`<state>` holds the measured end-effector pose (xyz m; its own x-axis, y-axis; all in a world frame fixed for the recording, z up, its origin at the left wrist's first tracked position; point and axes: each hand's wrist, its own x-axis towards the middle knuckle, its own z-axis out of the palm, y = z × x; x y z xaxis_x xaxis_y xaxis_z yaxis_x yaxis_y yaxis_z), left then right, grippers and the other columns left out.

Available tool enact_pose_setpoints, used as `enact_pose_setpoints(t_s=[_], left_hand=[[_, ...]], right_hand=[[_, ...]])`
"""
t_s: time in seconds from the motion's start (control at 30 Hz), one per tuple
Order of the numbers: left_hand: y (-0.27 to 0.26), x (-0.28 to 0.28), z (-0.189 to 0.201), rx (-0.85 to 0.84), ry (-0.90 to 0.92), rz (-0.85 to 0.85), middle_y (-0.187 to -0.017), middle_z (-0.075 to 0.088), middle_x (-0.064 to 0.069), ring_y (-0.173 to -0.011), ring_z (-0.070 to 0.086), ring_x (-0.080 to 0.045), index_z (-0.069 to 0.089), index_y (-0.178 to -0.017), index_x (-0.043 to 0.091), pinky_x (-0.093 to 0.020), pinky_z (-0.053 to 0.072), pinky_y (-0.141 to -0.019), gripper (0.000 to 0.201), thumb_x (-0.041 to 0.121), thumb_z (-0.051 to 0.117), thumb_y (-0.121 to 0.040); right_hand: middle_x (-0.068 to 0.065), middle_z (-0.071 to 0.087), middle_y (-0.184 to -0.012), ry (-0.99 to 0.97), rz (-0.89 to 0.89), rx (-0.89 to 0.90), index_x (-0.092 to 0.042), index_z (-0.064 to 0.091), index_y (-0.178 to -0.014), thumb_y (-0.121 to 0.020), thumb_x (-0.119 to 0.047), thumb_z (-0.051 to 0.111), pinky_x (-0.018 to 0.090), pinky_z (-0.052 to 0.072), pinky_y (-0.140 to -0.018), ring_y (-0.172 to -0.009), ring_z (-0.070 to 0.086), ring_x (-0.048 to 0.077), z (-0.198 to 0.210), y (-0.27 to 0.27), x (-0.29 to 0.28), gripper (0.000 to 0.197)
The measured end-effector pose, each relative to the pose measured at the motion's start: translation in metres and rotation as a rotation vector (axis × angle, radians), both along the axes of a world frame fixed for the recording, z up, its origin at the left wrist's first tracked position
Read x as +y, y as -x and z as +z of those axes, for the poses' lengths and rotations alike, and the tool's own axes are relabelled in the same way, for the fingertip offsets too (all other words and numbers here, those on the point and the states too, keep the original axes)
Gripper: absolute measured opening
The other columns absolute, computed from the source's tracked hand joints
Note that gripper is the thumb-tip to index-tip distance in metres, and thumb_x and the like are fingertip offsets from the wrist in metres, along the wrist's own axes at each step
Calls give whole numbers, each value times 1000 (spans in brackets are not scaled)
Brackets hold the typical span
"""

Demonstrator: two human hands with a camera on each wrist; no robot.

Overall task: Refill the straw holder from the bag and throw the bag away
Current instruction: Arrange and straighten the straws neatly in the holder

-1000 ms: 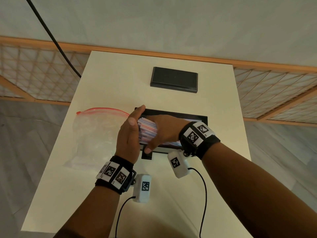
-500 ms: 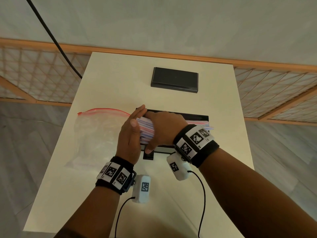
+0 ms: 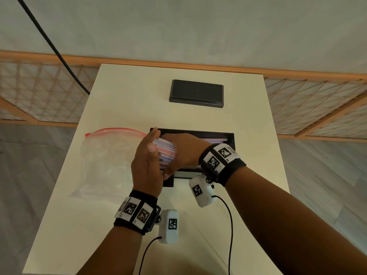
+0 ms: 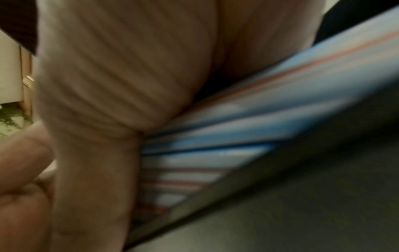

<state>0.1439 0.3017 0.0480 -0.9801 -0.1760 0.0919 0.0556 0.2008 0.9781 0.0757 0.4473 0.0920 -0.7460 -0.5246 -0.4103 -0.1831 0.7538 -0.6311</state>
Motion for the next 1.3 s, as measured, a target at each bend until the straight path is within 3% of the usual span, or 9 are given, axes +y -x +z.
enact_pose_setpoints(t_s=[0.27,0.37,0.53,0.67,0.77,0.9,1.03,1.23,1.3], left_hand=[[0,-8,3,-8,59,-70,-140,62,-5,-131,59,-20,51,-148,20,-48,51,-106,84,75,18,-95],[-1,-8,2,-22,55,-77,-132,66,-6,-126,62,-21,55,-144,17,-50,52,-103,85,76,18,-95],[0,-6,4,-28,31,-93,-143,60,-4,-131,58,-17,46,-152,21,-47,52,-106,88,79,18,-92],[2,-7,4,-37,-14,-108,-150,52,-6,-136,55,-21,35,-157,21,-49,52,-106,93,83,20,-89],[1,-8,7,6,-4,-94,-152,52,-4,-137,54,-18,38,-156,18,-49,52,-105,88,77,23,-93],[4,-10,7,71,37,-35,-154,49,1,-143,47,-12,45,-151,12,-44,49,-111,76,65,29,-100],[8,-10,4,67,35,-71,-156,48,0,-146,43,-9,46,-150,9,-37,41,-118,59,43,31,-104],[8,-3,-1,93,133,-110,-154,50,-4,-144,46,-14,47,-149,7,-38,41,-118,68,54,26,-104],[9,-2,1,116,157,-116,-154,51,-5,-144,46,-15,48,-148,6,-43,41,-118,61,45,29,-105]], right_hand=[[-7,67,-116,-135,43,113,-31,51,-130,-56,-54,91,42,52,-95,-107,62,18,21,6,-3,87],[-6,66,-117,-143,51,96,-29,53,-129,-59,-50,92,40,51,-96,-105,59,15,22,7,-4,82],[-8,63,-120,-9,20,31,-26,49,-133,-56,-43,95,25,43,-91,-103,57,12,14,4,-6,91],[-2,59,-126,31,25,97,-21,49,-136,-57,-40,96,26,40,-93,-104,50,10,12,1,-10,94],[-3,60,-126,69,-38,153,-24,50,-136,-60,-43,93,33,47,-99,-109,54,12,12,-1,-8,89],[-7,59,-132,84,-142,227,-26,51,-138,-63,-48,91,30,46,-102,-116,55,10,25,-11,10,88],[-6,57,-134,-107,-224,266,-27,50,-138,-67,-59,83,37,48,-103,-117,55,12,33,-38,35,85],[-6,44,-147,-217,-230,213,-29,33,-149,-67,-69,77,46,38,-113,-134,44,19,9,-71,22,101],[-4,43,-148,-186,-244,206,-27,30,-150,-67,-65,80,49,37,-113,-135,41,22,0,-70,15,104]])
